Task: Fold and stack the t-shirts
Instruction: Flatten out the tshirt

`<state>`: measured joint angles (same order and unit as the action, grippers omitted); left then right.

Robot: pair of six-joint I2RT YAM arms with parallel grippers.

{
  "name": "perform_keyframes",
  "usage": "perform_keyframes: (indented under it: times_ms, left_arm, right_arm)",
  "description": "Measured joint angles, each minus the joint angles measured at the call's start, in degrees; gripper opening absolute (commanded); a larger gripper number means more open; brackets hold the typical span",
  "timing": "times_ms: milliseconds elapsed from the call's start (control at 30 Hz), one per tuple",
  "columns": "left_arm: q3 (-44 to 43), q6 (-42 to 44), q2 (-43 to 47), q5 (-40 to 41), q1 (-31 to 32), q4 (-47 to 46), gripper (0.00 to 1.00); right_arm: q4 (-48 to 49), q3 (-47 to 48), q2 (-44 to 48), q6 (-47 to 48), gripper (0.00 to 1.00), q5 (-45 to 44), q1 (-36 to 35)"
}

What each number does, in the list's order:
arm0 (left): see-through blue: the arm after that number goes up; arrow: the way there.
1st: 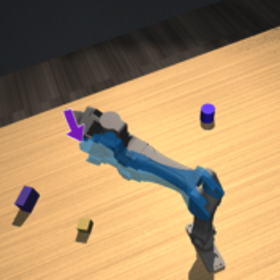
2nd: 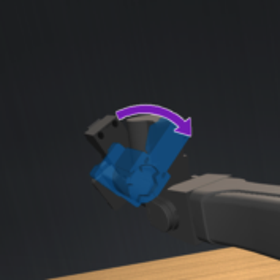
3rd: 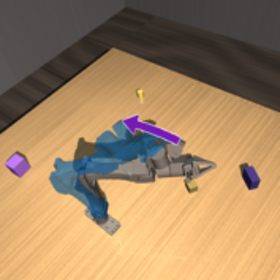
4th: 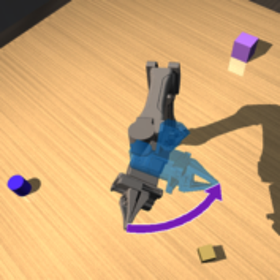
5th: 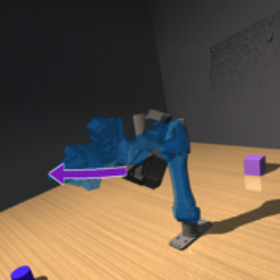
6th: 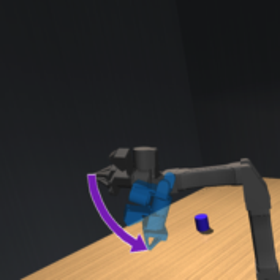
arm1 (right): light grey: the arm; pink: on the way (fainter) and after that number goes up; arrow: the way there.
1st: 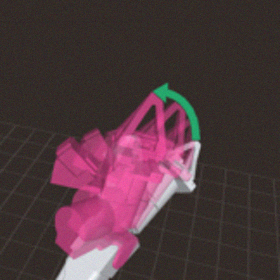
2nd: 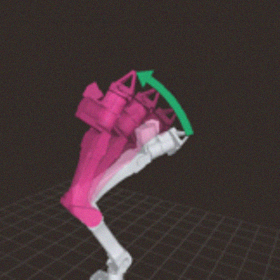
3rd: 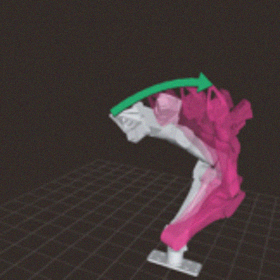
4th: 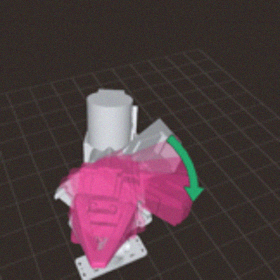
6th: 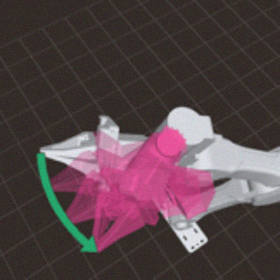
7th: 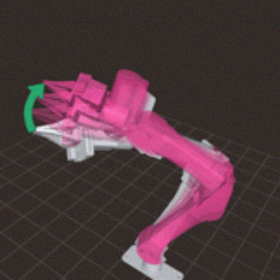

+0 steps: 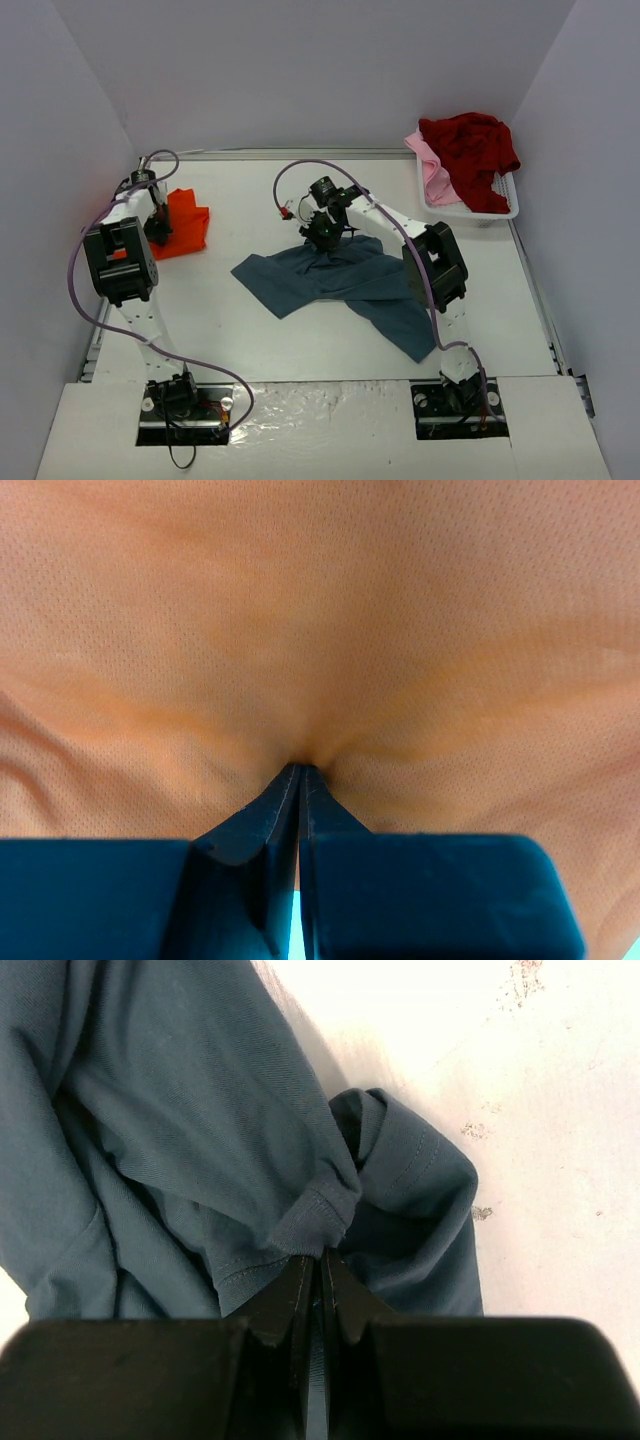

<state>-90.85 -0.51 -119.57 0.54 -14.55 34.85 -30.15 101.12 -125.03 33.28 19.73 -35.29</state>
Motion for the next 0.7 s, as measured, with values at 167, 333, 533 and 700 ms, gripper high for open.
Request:
perform_keyframes:
  times_ms: [167, 333, 533, 700]
  left_arm:
    - [-3.69, 1.16, -2.51, 2.21, 0.28, 0.2, 0.02]
    - [-7.26, 2.4, -5.01, 4.57, 1.11, 0.81, 0.02]
    - [-11.52, 3.1, -7.76, 6.29, 2.4, 1.53, 0.02]
    - [-15.58, 3.13, -10.19, 6.95, 2.89, 2.62, 0.02]
  right_arm:
    - [0.0, 0.0, 0.0, 0.0, 0.0, -0.24, 0.0]
    - [0.02, 0.0, -0.11, 0.0, 0.0, -0.46, 0.02]
    - [0.02, 0.0, -0.68, 0.02, 0.0, -0.96, 0.02]
    - [0.07, 0.0, -1.55, 0.2, 0.0, -1.33, 0.02]
